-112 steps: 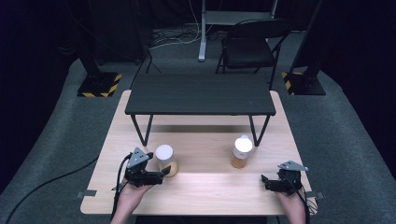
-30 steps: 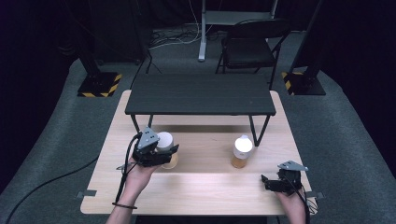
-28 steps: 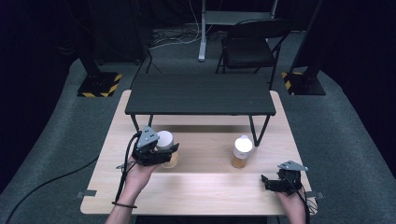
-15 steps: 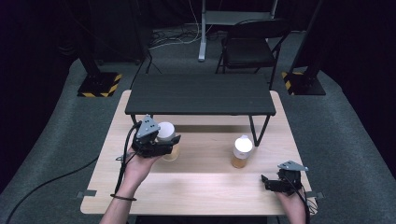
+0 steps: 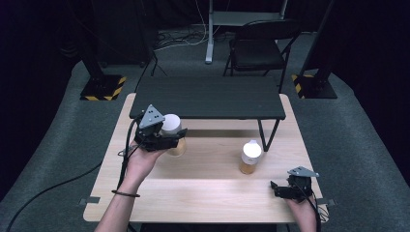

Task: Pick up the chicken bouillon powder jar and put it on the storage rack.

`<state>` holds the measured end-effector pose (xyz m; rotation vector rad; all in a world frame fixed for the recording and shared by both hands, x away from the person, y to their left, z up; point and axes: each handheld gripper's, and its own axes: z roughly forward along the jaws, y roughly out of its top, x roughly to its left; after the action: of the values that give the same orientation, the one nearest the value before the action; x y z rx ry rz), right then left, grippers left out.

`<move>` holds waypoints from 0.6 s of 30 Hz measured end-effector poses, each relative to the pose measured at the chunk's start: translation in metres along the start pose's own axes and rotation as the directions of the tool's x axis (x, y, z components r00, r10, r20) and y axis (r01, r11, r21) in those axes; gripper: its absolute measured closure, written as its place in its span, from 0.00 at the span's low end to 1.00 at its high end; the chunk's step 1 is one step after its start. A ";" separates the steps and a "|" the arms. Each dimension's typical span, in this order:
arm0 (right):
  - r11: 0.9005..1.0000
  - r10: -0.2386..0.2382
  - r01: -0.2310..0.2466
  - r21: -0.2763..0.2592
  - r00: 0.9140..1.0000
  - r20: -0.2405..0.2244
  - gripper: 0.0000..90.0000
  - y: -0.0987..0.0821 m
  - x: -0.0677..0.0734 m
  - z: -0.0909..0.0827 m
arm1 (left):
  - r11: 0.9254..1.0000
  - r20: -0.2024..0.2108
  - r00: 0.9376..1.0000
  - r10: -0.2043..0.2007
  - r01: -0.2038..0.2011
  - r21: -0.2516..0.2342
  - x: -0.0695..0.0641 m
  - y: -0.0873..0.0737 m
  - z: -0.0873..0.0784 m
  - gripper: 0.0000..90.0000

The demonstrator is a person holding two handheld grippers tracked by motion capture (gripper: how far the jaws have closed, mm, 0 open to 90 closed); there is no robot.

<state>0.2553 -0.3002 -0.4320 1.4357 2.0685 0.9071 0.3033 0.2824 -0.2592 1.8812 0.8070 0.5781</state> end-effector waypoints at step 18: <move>1.000 0.000 0.000 0.000 1.000 0.000 0.06 0.000 0.000 0.000 | 1.000 -0.024 1.000 -0.006 0.005 -0.009 0.015 0.041 -0.003 0.37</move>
<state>0.2551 -0.3001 -0.4320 1.4356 2.0684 0.9070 0.3227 0.2824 -0.2205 1.8665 0.8238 0.6011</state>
